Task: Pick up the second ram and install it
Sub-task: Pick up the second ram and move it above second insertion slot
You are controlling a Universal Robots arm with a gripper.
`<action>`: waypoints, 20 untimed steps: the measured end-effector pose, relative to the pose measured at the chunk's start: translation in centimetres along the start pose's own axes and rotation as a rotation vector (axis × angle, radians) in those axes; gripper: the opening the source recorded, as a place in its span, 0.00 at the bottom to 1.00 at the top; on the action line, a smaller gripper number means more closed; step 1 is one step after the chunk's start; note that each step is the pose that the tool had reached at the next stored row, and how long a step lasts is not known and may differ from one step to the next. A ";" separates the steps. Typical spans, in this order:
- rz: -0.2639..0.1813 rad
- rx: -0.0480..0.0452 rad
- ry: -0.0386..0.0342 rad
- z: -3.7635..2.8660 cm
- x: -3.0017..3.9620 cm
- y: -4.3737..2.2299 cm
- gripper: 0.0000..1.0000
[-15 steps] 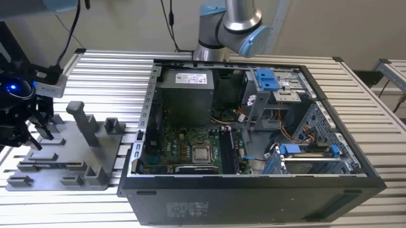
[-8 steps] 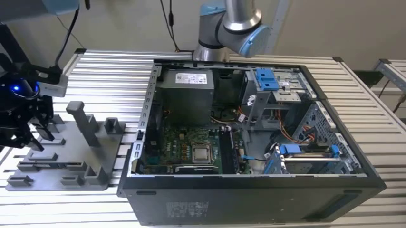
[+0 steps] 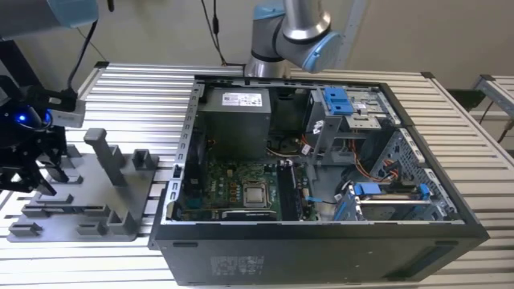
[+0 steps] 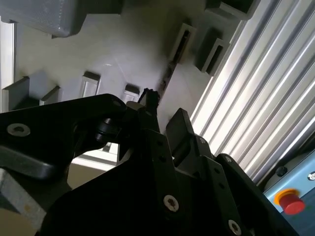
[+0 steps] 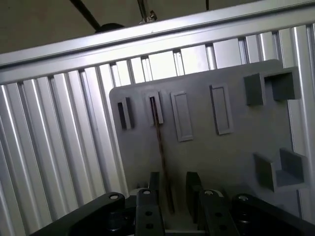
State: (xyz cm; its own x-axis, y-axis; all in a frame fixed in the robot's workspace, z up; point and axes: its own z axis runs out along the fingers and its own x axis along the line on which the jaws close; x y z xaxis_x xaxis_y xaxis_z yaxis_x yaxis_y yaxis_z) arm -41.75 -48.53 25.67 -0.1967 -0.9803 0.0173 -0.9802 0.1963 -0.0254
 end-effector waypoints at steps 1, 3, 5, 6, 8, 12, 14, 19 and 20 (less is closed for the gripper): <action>-0.005 0.0004 -0.0002 0.14 0.03 0.04 0.36; -0.014 0.0010 -0.0004 0.45 0.08 0.13 0.36; -0.023 0.0017 -0.0007 0.78 0.13 0.25 0.36; -0.027 0.0025 -0.0010 0.95 0.14 0.32 0.36; -0.037 0.0038 -0.0016 1.27 0.19 0.47 0.36; -0.058 0.0053 -0.0024 1.87 0.29 0.68 0.36; -0.067 0.0059 -0.0027 2.15 0.31 0.73 0.36; -0.085 0.0062 -0.0032 2.83 0.34 0.81 0.36; -0.090 0.0064 -0.0033 2.96 0.38 0.85 0.36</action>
State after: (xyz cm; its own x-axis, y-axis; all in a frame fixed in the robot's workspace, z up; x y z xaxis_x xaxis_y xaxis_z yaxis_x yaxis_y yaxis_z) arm -42.59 -48.79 22.69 -0.1080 -0.9940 0.0165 -0.9937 0.1075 -0.0303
